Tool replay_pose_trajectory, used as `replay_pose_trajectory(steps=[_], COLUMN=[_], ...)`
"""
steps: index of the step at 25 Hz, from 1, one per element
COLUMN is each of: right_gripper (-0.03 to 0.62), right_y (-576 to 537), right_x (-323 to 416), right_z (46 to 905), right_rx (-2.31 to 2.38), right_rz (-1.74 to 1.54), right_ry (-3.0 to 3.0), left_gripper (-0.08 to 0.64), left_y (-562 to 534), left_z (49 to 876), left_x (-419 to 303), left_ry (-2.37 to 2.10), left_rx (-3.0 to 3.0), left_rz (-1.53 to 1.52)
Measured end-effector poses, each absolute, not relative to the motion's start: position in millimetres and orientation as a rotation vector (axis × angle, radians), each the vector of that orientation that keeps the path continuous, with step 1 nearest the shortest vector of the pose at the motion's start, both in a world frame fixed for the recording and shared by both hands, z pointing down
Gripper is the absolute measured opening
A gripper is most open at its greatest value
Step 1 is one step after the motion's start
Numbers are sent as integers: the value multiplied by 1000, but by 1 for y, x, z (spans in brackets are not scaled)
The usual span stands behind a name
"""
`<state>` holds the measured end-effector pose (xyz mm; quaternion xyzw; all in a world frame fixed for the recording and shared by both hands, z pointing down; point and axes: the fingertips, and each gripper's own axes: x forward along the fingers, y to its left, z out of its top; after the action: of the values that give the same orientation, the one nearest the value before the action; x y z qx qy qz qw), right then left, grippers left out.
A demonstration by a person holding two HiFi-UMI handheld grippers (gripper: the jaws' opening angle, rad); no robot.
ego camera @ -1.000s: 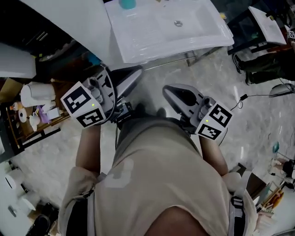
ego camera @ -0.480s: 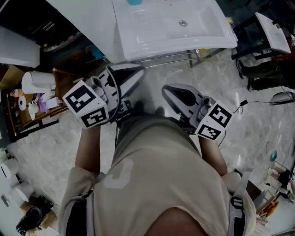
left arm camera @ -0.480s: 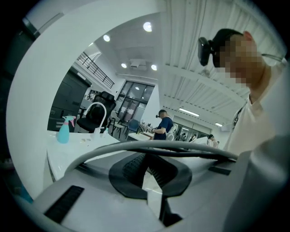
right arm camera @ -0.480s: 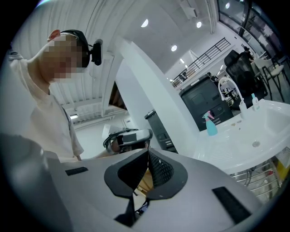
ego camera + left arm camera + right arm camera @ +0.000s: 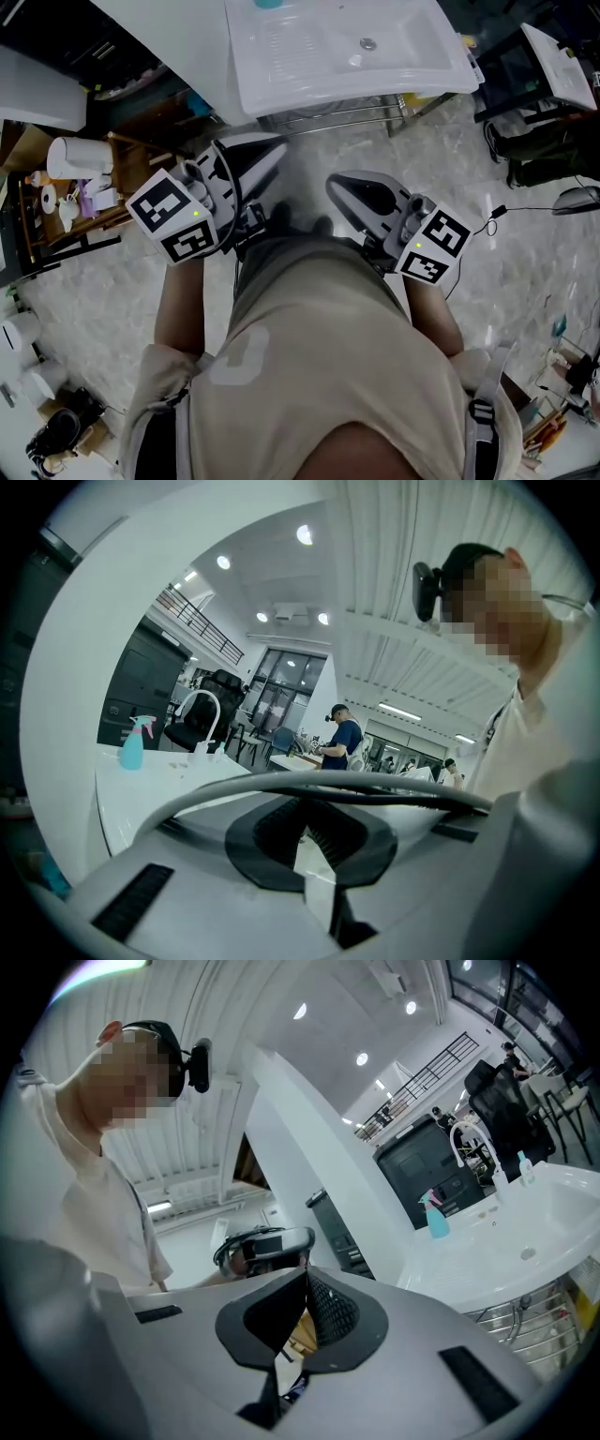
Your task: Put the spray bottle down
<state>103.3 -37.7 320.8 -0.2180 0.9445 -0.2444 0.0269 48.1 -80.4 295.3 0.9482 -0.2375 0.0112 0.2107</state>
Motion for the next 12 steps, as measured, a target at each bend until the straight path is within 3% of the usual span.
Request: replay_pose_trajectory(steps=[12], right_gripper=[18], right_y=[-43], right_x=[108], right_z=[326], right_rx=[-604], right_rz=[-853], right_ry=[2890], left_gripper=[9], left_y=[-79], left_z=[305], left_x=[25], left_ry=[-836], left_rx=[2542], left_rz=[123])
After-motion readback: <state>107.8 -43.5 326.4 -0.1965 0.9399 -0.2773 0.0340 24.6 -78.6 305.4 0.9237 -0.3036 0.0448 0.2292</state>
